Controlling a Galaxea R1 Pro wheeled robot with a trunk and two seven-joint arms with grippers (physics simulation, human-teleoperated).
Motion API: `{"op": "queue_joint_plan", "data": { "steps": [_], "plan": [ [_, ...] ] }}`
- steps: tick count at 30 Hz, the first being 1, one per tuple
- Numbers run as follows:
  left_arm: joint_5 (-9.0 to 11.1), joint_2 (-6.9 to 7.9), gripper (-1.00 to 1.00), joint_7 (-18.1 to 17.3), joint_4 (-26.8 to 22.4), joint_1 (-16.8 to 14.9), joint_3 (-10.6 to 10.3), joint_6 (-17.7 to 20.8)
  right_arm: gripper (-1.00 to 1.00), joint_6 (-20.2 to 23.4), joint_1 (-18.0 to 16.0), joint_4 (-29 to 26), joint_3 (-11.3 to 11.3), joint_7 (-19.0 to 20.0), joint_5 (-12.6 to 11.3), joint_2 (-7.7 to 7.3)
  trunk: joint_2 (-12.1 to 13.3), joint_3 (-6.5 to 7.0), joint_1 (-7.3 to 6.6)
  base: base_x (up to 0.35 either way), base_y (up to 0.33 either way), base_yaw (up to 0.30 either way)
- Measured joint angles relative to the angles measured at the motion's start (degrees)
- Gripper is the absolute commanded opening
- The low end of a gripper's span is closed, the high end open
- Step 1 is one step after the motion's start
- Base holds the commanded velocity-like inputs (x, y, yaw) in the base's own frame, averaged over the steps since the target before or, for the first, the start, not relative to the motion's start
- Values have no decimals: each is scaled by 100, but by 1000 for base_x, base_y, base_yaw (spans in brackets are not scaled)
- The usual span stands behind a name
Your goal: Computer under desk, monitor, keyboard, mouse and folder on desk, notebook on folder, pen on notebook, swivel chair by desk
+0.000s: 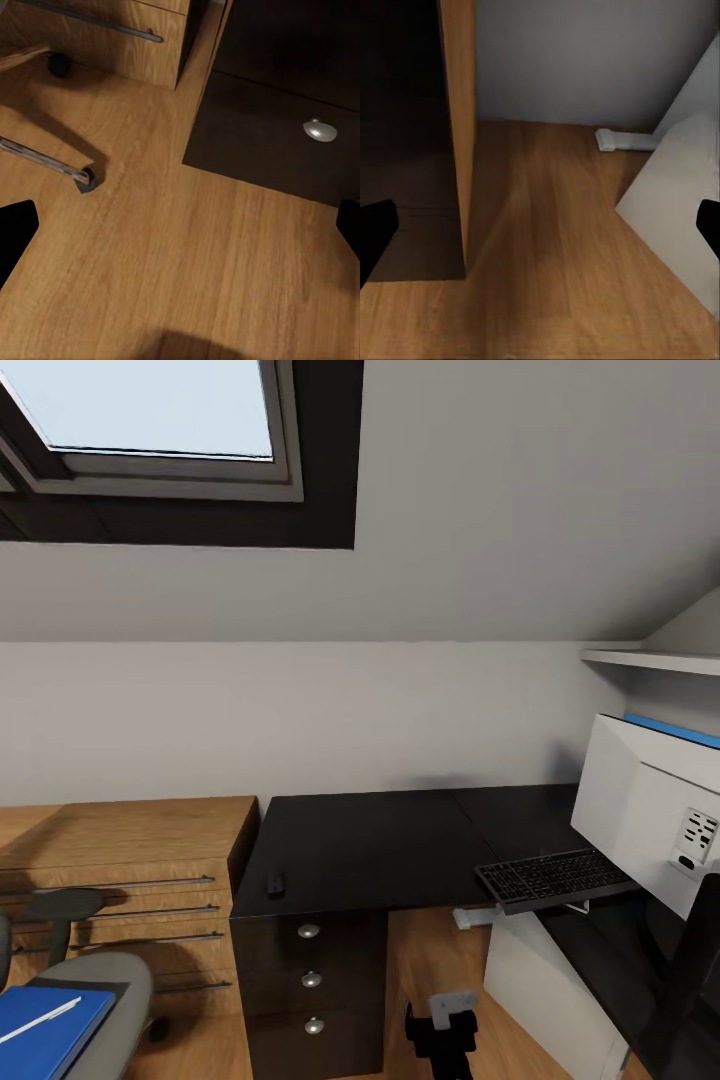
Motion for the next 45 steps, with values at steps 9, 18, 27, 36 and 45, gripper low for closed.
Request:
{"op": "queue_joint_plan", "data": {
  "steps": [9, 18, 27, 36, 45],
  "plan": [
    [-1, -3, 100, -1, 9, -2, -22, 2, 100, -14, 0, 197, 10, 389, -15, -1, 0, 0, 0, 0, 0, -122],
    [9, -6, 100, -1, 9, -1, -134, 6, 100, -97, 0, 355, 6, 974, -44, -2, 1, 0, 2, -139, 101, -198],
    [24, -151, 100, 0, 22, 0, -357, 12, 100, -118, -1, 360, 6, 980, -43, -1, 0, 0, 0, -107, 71, -13],
    [26, -176, 100, 7, 136, -2, -388, 1, 100, -190, 0, 359, 8, 975, -44, -1, 0, 0, 0, 0, 0, -139],
    [26, -177, 100, 11, 139, -2, -386, -6, 100, -1253, 0, 326, 5, 824, -55, -1, 0, 0, 0, 0, 0, -262]
  ]
}}
